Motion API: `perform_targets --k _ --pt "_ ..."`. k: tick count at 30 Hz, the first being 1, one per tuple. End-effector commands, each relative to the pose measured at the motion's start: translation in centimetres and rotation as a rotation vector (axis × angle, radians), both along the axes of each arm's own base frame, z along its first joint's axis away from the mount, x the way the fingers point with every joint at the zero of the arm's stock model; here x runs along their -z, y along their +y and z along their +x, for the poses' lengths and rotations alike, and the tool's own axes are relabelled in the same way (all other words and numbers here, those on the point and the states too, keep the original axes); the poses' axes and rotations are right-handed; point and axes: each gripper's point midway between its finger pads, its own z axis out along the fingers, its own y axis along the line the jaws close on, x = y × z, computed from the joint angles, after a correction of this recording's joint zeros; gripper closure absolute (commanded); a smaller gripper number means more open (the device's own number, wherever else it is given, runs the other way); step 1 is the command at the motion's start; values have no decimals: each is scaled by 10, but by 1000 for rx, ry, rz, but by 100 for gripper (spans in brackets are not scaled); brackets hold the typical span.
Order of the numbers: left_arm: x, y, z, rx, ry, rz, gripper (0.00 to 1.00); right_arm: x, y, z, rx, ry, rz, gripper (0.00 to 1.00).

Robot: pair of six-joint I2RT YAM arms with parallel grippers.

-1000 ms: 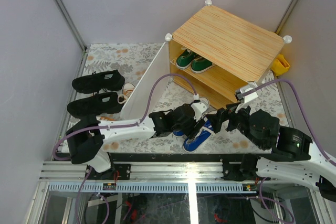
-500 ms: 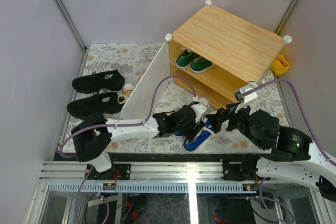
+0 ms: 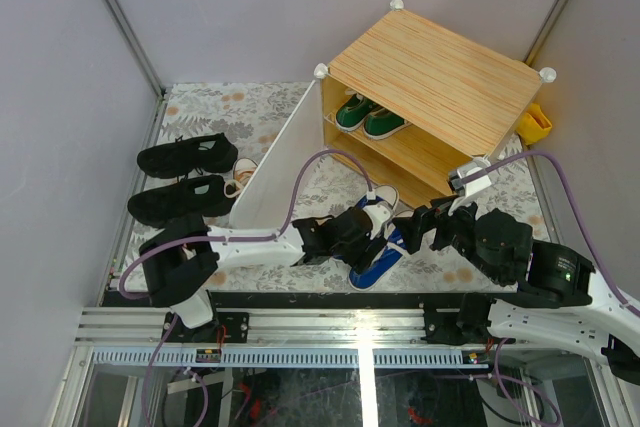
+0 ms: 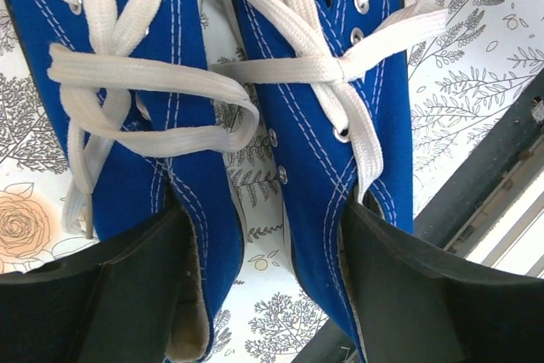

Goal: Place and organize the shoes in the shoe cabinet

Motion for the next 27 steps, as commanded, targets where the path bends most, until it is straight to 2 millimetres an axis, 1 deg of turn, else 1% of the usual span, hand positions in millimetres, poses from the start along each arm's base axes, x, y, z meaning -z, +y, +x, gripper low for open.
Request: perform_targets --k 1,4,8,10,12,15,16,17,18,20,21,24,26,27 --pt "11 -5 -7 27 25 -4 32 -8 -2 3 26 -16 31 1" --pt "19 -6 -8 32 31 3 33 -9 -3 3 27 -17 34 1" --pt "26 -10 -15 53 52 -10 36 -11 -5 3 32 -20 33 1" --pt "34 -11 -17 54 61 -2 36 -13 -6 3 31 -23 32 1" --pt "45 -11 -18 46 75 12 40 -17 -7 3 34 -27 33 1" --pt "57 -9 -20 32 96 19 49 -27 -14 3 47 -41 45 1" --pt "60 -9 -21 27 103 16 56 -31 -17 2 52 -47 48 1" --pt "63 -9 -22 22 108 14 65 -37 -20 2 56 -55 59 1" --pt "65 -8 -22 16 112 14 78 -42 -24 1 60 -62 67 1" --pt "69 -7 -22 6 117 16 96 -53 -30 -1 63 -78 87 1" --pt "70 -7 -22 6 122 17 100 -58 -34 -1 68 -88 95 1" --pt "69 -13 -31 61 157 15 100 -70 -45 -3 85 -108 109 1" --pt "59 -17 -35 88 175 1 100 -78 -51 -3 93 -120 116 1" --pt "50 -20 -36 98 175 -15 100 -81 -52 -4 92 -125 119 1"
